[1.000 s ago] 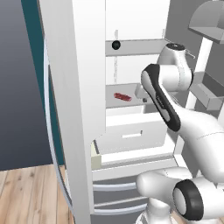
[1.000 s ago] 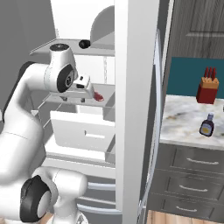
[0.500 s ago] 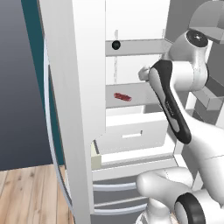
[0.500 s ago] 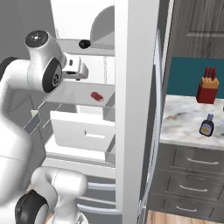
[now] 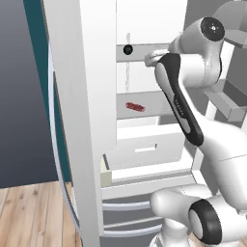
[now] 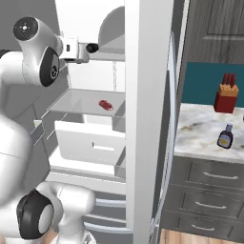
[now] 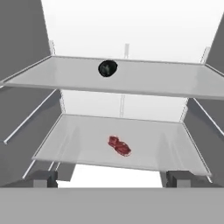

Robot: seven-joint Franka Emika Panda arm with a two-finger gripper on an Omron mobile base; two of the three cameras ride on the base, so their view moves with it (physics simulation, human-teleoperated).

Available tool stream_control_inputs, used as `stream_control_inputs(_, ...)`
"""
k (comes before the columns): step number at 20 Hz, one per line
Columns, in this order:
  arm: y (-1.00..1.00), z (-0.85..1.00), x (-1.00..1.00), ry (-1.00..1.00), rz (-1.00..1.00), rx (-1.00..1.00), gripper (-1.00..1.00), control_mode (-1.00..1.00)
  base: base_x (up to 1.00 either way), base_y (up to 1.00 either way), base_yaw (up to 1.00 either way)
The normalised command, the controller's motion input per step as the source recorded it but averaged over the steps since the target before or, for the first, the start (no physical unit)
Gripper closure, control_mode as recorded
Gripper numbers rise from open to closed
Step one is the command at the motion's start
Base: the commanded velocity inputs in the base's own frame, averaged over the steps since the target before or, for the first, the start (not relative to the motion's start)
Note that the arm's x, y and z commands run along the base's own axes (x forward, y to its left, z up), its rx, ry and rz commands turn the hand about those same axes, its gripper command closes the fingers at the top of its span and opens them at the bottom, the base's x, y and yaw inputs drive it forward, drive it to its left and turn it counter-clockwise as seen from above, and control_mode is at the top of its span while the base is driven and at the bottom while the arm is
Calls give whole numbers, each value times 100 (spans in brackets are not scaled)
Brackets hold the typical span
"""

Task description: Place the mustard and condiment bottle from the counter to the top shelf of the fridge. If the existing items in the fridge are on the top shelf, move them to other shelves.

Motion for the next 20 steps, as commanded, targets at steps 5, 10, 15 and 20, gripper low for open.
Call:
stream_control_inputs(5,26,9,82,4,0,1,-100,-100,0,0,0)
stream_control_inputs(10,21,-10,85,0,0,0,-100,-100,0,0,0)
stream_control_inputs(15,15,-17,86,0,0,0,-100,-100,0,0,0)
stream_control_inputs(20,4,-26,86,0,0,0,-100,-100,0,0,0)
